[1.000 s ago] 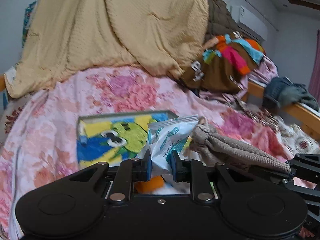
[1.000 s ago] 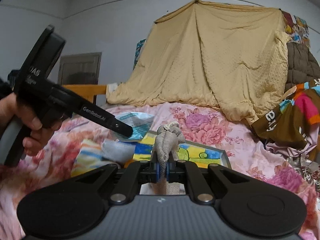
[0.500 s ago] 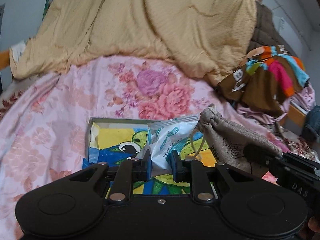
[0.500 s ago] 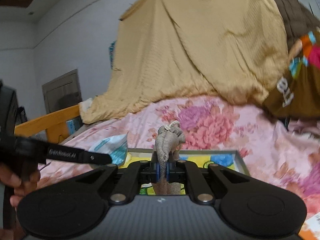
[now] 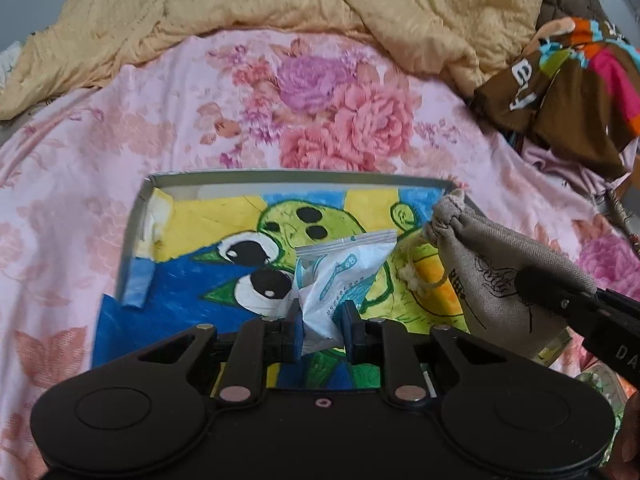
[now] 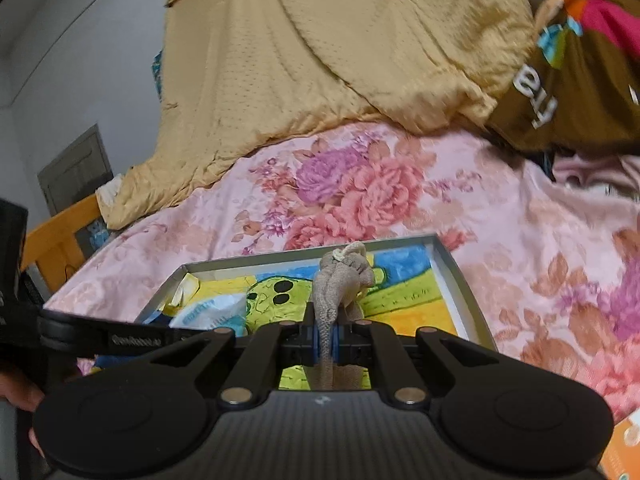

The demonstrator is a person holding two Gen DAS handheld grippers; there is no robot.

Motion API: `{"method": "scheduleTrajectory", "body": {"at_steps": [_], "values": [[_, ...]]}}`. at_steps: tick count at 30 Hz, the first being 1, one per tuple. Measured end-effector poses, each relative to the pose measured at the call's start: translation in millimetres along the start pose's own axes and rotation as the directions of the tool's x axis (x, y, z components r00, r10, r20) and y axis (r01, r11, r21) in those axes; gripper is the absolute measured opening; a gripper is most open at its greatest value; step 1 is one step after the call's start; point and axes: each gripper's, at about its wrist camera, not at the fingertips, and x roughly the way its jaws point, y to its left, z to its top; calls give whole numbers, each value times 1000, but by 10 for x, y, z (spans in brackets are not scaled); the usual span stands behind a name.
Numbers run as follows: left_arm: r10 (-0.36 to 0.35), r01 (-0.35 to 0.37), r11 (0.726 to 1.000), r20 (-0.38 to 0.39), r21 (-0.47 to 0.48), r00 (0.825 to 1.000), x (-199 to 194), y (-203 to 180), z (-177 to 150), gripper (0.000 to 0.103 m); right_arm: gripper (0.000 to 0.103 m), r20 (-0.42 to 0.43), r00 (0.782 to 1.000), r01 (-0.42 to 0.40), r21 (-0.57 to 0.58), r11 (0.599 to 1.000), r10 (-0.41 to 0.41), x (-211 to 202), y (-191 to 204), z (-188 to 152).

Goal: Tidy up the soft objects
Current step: 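Lift the packet and bag and carry both toward the frog tray, then lower both items into the tray and open both grippers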

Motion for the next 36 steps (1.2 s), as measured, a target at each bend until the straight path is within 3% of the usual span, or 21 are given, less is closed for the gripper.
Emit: {"method": "scheduleTrajectory", "body": {"at_steps": [5, 13, 27, 36], "values": [[10, -9, 999, -26, 46, 1000, 83, -120, -26, 21, 8, -27, 1000, -8, 39, 999, 9, 23, -69, 7], [12, -9, 998, -54, 55, 998, 83, -177, -36, 24, 19, -60, 998, -15, 33, 999, 17, 53, -21, -8], [28, -27, 999, 19, -31, 999, -334, -40, -80, 68, 56, -17, 1000, -23, -15, 1000, 22, -162, 94, 42], [13, -5, 998, 128, -62, 992, -914, -71, -178, 83, 79, 56, 998, 4, -99, 995, 2, -591, 257, 96]]}}
